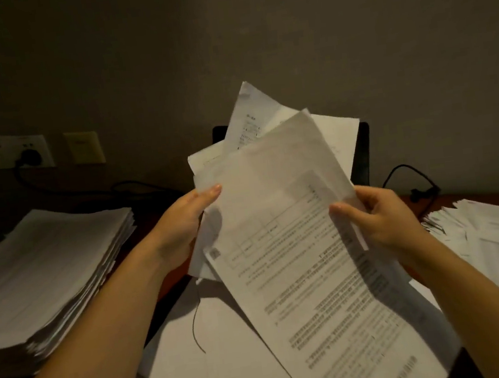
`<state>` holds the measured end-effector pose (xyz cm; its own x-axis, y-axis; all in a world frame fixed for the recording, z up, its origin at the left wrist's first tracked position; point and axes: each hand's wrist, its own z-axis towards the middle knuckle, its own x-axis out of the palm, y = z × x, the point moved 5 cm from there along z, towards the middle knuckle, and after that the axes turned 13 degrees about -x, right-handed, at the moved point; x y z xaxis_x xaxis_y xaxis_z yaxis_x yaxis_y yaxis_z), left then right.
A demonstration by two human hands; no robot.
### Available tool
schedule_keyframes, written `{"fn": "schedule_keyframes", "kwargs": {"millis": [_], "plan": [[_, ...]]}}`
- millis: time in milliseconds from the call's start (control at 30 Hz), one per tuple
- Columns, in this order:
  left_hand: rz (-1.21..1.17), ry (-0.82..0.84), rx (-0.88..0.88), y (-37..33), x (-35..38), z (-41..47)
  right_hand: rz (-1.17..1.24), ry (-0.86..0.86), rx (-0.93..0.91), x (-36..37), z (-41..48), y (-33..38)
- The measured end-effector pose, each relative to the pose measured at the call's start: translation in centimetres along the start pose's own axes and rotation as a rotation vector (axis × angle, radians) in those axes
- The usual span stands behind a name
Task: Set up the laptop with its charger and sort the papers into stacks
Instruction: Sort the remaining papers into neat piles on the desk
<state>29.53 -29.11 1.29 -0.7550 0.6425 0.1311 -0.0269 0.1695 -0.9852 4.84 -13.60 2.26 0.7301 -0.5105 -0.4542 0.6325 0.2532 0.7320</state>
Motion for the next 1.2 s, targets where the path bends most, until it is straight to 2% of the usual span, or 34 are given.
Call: {"fn": "schedule_keyframes", "kwargs": {"millis": [133,200,300,433,533,667,767,833,933,1100,1200], "plan": [[-0.166,0.224,0.017,0.3,-0.3,0.2,0.049,-0.119,-0.123,-1.0,0.0,1.1],[-0.161,0.284,0.026,0.5,-0.2,0.2,0.03,-0.189,-0.166,-1.2,0.0,1.4],[-0.054,0.183,0.017,0.8,0.2,0.2,-0.003,-0.316,-0.18,-1.1,-0.2,1.6],[0.129,0.088,0.006,0.5,1.6,0.2,0.08,-0.415,-0.135,-0.4,-0.2,1.9],[0.114,-0.029,0.049,-0.6,1.6,-0.1,0.244,-0.374,-0.088,-0.1,0.2,2.7],[-0.011,-0.134,0.135,-3.3,1.6,-1.8,0.357,-0.186,-0.044,-0.1,0.3,4.3],[0.003,-0.187,0.279,-5.8,2.0,-3.4,0.362,-0.242,-0.132,0.1,0.3,5.9],[0.037,-0.181,0.359,-6.9,2.6,-4.2,0.32,-0.296,-0.197,0.0,0.4,6.9],[0.041,-0.154,0.364,-7.1,2.9,-4.4,0.238,-0.234,-0.236,0.1,0.6,7.9],[0.173,-0.085,0.332,-6.6,3.1,-4.1,0.32,-0.262,-0.21,-0.6,0.7,7.4],[0.242,-0.026,0.309,-6.2,3.6,-3.9,0.364,-0.221,-0.161,0.5,0.6,6.4]]}}
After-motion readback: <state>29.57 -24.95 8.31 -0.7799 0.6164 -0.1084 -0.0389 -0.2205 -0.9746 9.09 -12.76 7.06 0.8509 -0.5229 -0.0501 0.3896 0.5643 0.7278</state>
